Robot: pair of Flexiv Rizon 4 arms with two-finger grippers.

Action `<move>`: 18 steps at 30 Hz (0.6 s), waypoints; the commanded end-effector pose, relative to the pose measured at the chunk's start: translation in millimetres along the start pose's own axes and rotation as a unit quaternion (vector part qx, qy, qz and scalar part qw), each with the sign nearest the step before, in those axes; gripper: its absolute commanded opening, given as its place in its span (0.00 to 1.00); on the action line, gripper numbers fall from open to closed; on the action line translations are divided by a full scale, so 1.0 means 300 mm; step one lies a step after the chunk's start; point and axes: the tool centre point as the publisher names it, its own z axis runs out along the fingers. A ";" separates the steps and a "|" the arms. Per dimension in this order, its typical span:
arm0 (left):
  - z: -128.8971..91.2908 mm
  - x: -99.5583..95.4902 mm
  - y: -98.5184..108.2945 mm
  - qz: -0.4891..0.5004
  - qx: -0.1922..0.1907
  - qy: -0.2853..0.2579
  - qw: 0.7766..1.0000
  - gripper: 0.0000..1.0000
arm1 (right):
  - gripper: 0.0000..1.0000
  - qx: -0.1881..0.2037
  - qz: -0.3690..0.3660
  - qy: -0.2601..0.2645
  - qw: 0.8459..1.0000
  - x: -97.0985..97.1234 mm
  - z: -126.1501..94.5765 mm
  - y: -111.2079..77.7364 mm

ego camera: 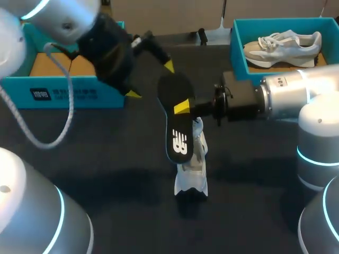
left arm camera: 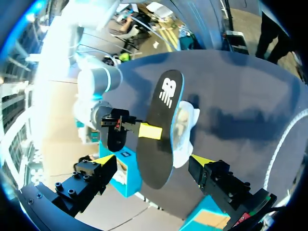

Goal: Take the shoe out of the shoebox, open the shoe tongue, remove and reinsert the insole, then place the shoe into the shoebox

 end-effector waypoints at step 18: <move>-0.089 0.079 -0.033 -0.012 0.026 -0.338 0.941 1.00 | 0.00 -0.027 -0.005 0.008 1.000 0.001 -0.053 -0.025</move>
